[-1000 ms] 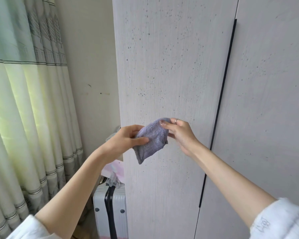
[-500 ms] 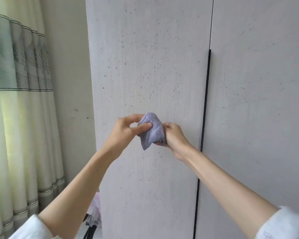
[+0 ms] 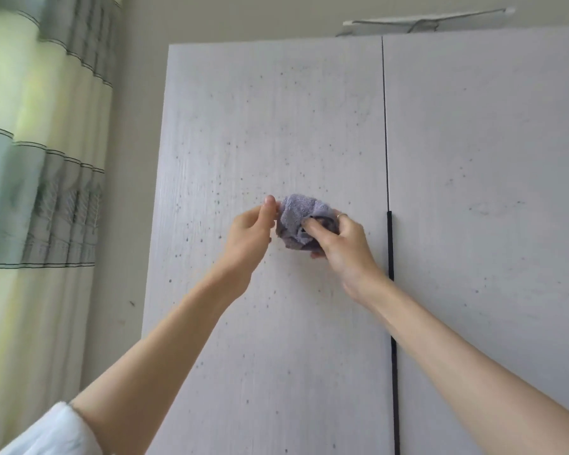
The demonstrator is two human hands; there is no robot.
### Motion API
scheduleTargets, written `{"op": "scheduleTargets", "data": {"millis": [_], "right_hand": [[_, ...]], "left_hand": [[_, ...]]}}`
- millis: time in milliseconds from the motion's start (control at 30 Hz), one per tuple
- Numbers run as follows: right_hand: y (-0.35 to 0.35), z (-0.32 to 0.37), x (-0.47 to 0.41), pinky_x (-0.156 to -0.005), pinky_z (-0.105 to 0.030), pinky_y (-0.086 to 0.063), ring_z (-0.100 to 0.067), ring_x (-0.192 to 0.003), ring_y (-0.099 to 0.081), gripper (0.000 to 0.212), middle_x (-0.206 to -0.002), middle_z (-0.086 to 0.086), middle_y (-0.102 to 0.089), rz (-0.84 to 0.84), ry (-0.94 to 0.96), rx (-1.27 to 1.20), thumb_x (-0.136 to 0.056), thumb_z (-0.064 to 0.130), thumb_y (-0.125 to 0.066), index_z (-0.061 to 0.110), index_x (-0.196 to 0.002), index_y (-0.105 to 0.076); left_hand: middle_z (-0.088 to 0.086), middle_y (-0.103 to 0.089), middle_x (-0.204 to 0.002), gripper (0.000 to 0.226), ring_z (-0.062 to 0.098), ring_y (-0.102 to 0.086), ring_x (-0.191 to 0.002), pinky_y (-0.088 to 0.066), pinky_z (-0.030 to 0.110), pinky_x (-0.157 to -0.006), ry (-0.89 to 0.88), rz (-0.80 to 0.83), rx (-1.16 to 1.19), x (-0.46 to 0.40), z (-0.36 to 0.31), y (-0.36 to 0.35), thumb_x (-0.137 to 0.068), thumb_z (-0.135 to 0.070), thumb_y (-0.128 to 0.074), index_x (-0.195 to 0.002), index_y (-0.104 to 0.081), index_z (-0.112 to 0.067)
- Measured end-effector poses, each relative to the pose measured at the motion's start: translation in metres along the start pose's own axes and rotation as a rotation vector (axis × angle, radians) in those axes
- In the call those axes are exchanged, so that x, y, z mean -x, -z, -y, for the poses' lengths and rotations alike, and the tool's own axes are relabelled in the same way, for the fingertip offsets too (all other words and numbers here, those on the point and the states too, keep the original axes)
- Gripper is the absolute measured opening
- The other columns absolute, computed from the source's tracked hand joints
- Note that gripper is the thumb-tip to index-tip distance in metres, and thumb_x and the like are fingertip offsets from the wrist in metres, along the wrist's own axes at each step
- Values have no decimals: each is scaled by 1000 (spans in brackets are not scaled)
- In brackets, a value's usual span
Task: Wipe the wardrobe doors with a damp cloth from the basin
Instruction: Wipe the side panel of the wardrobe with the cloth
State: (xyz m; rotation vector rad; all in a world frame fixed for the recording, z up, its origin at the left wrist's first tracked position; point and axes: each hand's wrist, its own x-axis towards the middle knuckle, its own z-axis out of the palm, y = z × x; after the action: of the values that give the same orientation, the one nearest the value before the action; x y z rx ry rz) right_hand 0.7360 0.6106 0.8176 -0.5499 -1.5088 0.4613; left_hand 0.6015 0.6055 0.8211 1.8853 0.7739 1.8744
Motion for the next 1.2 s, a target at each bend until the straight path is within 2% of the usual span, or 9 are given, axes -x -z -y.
{"op": "scheduleTargets", "data": {"millis": [100, 200, 400, 500, 633, 900, 1000, 1100, 1200], "right_hand": [[4, 18, -47, -68, -11, -39, -11, -90, -55, 15, -92, 5, -57, -128, 309, 562, -79, 21, -62, 23, -94, -60], [15, 46, -100, -80, -24, -35, -19, -111, -41, 40, -110, -1, -51, -331, 528, 972, -80, 28, -59, 17, -118, -58], [29, 109, -196, -90, -38, -37, -31, -116, -37, 34, -119, -16, -47, -584, 611, 1089, -88, 21, -51, -1, -112, -59], [34, 126, -230, -91, -38, -35, -33, -118, -38, 29, -123, -19, -47, -622, 554, 1107, -89, 9, -48, -3, -114, -54], [35, 125, -255, -92, -36, -36, -33, -117, -40, 30, -124, -13, -52, -655, 441, 1091, -85, 1, -45, 5, -112, -58], [-24, 97, -253, -91, -26, -31, -25, -120, -41, 32, -126, -7, -54, -223, 835, 1145, -89, 11, -52, 11, -120, -59], [7, 102, -263, -76, -28, -33, -28, -111, -45, 26, -115, -9, -58, -448, 768, 1086, -85, 3, -48, 12, -102, -65], [18, 111, -276, -82, -31, -34, -31, -111, -45, 31, -115, -15, -56, -776, 539, 1028, -88, -1, -39, 8, -106, -63], [-25, 112, -281, -91, -28, -32, -27, -113, -45, 32, -117, -12, -57, -705, 585, 958, -88, -1, -39, 9, -107, -62]], "left_hand": [[-13, -60, -105, 31, 1, -50, -106, -39, 20, -88, -144, -5, -320, -32, -2, 25, -101, -38, -33, -107, -63, -34], [1, -52, -122, 33, 22, -36, -121, -31, 35, -101, -263, -174, -688, -69, -3, 58, -100, -30, -37, -129, -53, -26], [5, -20, -154, 48, 26, -15, -140, -22, 46, -106, -333, -381, -1064, -140, -9, 133, -100, -17, -29, -147, -26, -19], [8, -8, -158, 51, 22, -4, -145, -12, 40, -115, -208, -380, -957, -161, -3, 158, -101, -19, -24, -150, -12, -10], [29, -45, -125, 33, 40, -40, -120, -32, 40, -90, 2, -360, -778, -170, 12, 177, -101, -15, -24, -122, -37, 7], [-2, -51, -115, 37, 14, -43, -105, -30, 27, -87, -128, -428, -441, -173, 40, 173, -103, -23, -27, -131, -50, -15], [-1, -52, -113, 36, 23, -48, -110, -32, 31, -87, -171, -409, -485, -175, 45, 175, -103, -24, -29, -131, -50, -15], [2, -55, -111, 36, 31, -50, -112, -33, 34, -85, -221, -393, -551, -175, 47, 176, -102, -23, -30, -130, -50, -11], [0, -53, -110, 36, 26, -49, -109, -33, 32, -87, -219, -370, -485, -176, 46, 176, -102, -23, -29, -130, -50, -12]]}}
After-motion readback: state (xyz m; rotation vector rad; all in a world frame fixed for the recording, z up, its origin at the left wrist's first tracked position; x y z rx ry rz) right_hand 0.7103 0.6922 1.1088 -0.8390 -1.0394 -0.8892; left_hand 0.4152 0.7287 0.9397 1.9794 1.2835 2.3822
